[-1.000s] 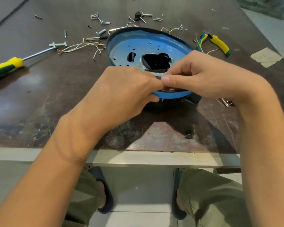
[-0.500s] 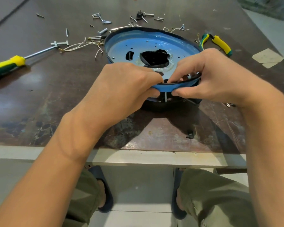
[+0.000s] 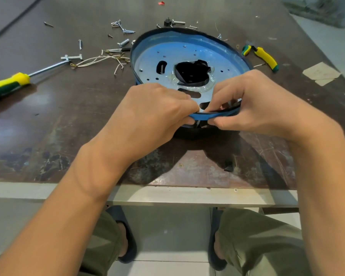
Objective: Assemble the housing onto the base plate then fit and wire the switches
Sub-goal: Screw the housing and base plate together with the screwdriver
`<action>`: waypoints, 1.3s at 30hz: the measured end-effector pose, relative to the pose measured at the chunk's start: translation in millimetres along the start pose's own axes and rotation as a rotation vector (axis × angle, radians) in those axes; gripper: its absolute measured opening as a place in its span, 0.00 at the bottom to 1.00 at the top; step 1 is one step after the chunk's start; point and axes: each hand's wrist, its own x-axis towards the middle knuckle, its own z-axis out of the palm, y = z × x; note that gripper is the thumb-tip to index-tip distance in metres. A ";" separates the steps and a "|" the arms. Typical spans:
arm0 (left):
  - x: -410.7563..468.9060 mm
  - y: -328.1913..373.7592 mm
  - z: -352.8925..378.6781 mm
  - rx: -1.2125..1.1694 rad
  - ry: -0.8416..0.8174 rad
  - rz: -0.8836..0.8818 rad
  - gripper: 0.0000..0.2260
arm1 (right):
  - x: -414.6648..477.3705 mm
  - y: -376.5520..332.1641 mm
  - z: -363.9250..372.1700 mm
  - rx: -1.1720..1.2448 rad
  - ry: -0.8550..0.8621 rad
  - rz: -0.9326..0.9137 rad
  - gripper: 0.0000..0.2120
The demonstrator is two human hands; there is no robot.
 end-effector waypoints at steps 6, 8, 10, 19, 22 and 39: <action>-1.3 -0.1 1.6 0.018 -0.014 0.018 0.11 | -4.6 -4.5 6.9 0.000 0.003 0.039 0.05; -2.7 0.5 3.3 0.023 -0.019 0.023 0.12 | -6.8 -5.4 10.5 -0.007 0.001 0.044 0.05; -3.6 1.7 4.1 0.011 -0.017 0.027 0.12 | -9.0 -5.4 13.6 -0.017 0.004 0.042 0.05; -2.1 0.5 2.3 0.013 -0.036 0.001 0.10 | -10.5 -9.5 14.6 -0.055 0.028 0.018 0.06; -2.4 1.4 0.6 0.000 -0.015 0.002 0.09 | -11.2 -12.6 13.2 -0.097 0.057 -0.013 0.07; -3.5 -2.2 1.7 0.033 -0.057 -0.027 0.11 | -7.5 -12.1 15.6 -0.079 0.018 0.019 0.05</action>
